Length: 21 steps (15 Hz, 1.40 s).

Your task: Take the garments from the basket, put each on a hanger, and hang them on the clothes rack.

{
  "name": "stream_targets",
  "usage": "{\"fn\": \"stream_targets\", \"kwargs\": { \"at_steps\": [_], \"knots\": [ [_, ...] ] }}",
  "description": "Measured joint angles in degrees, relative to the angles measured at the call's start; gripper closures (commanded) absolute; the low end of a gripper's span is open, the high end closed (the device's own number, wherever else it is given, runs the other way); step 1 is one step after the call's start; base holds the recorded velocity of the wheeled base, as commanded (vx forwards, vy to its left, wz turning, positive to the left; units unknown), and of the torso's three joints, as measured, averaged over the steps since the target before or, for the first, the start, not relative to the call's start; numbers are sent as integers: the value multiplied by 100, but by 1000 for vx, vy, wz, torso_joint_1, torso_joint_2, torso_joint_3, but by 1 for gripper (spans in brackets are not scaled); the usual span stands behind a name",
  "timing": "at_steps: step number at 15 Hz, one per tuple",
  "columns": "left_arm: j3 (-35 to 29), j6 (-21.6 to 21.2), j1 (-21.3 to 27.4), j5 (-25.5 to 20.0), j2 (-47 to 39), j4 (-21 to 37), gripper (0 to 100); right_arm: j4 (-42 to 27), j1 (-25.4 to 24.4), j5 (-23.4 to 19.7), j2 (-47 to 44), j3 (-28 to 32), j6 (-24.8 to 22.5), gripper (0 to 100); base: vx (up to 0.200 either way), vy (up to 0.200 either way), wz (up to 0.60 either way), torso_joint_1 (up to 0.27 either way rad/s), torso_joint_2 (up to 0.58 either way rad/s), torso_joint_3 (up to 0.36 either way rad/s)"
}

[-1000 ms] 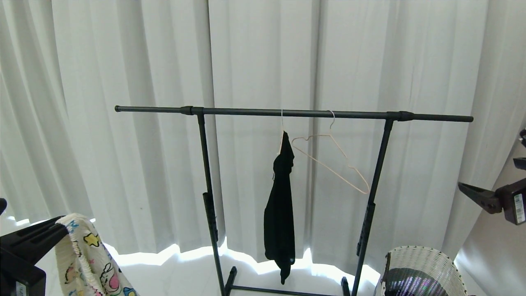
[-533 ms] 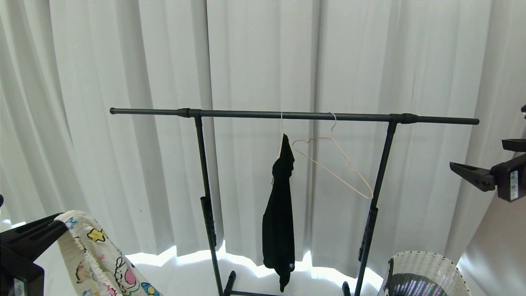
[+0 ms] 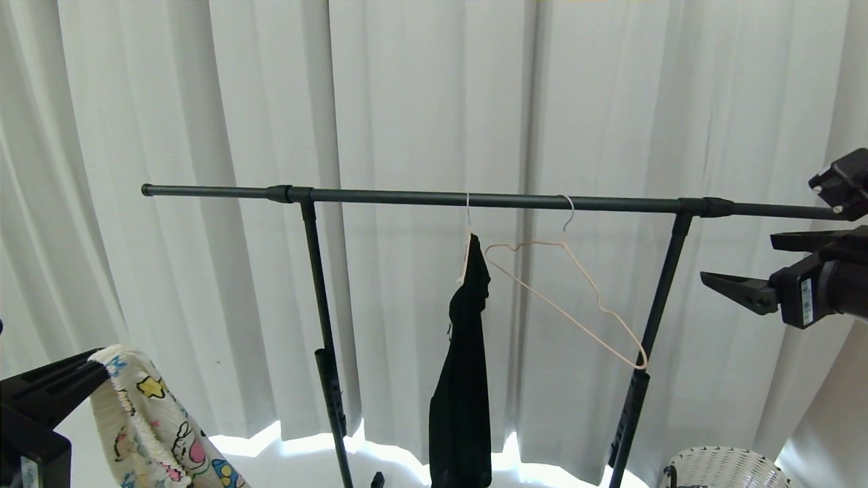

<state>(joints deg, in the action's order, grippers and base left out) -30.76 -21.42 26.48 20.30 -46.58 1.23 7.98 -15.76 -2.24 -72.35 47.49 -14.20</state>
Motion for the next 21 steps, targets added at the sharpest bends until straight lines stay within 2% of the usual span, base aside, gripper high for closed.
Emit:
{"fn": "stream_targets", "kwargs": {
  "at_steps": [6,10,15,21],
  "knots": [
    [-52,-9,0,4,-5,-1,100,11,-124,-2,-639,2,364,0,200,0,0,4,2,-1],
    [-52,0,9,0,6,0,100,2,-155,-119,-1187,-12,578,0,0,0,0,0,0,0],
    [-35,-9,-2,6,17,-110,100,49,-308,-673,-2122,-6,556,0,0,0,0,0,0,0],
    [-9,-11,-2,30,20,-113,100,706,-396,-794,-3101,88,666,0,0,0,0,0,0,0]
  ]
}}
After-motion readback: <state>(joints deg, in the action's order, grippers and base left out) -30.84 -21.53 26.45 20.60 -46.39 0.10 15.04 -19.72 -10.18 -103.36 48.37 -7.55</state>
